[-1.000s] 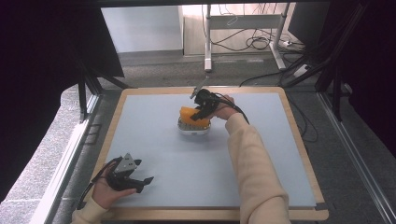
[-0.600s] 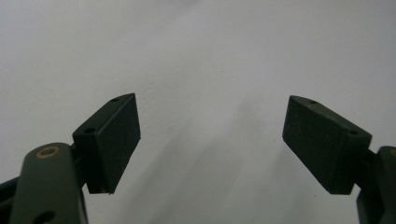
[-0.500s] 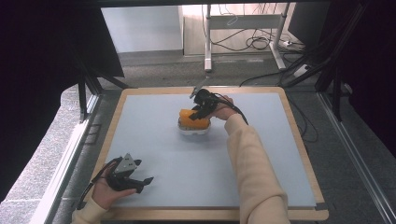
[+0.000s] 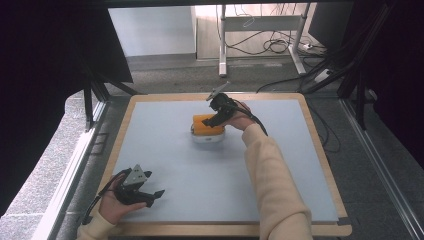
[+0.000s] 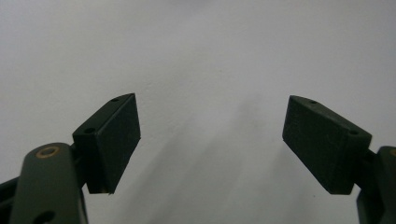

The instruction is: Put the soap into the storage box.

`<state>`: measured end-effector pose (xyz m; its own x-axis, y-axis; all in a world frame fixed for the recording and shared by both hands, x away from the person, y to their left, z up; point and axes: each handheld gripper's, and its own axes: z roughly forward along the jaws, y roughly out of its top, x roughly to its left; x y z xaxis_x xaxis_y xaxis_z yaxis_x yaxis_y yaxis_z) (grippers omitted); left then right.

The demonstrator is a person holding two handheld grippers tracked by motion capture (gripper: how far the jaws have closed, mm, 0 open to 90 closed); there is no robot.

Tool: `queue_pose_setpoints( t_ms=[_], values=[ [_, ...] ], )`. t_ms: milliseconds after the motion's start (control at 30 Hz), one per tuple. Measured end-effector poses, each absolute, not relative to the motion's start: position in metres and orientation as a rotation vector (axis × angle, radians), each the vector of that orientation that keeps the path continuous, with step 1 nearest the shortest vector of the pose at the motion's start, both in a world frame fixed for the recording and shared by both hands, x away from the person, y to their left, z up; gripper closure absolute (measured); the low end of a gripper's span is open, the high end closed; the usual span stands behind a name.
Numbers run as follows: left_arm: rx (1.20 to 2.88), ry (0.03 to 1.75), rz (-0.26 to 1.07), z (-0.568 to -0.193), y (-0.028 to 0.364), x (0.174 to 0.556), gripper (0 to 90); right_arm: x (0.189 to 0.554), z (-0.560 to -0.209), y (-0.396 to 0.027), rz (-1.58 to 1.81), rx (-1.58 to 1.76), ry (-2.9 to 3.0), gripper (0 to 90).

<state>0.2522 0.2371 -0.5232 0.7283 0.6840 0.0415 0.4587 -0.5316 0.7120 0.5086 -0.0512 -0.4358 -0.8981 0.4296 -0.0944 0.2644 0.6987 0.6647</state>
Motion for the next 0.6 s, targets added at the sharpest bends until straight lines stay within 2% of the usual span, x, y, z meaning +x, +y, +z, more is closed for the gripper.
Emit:
queue_pose_setpoints(
  t_ms=[300, 600],
  values=[
    [2.221, 0.861, 0.419, -0.523, 0.237, 0.253, 19.1, 0.494, -0.431, -0.063, 1.069, 0.666, 2.616, 23.2],
    [2.229, 0.86, 0.424, -0.523, 0.235, 0.253, 19.2, 0.462, -0.43, -0.09, 1.063, 0.762, 2.53, 21.4]
  ],
)
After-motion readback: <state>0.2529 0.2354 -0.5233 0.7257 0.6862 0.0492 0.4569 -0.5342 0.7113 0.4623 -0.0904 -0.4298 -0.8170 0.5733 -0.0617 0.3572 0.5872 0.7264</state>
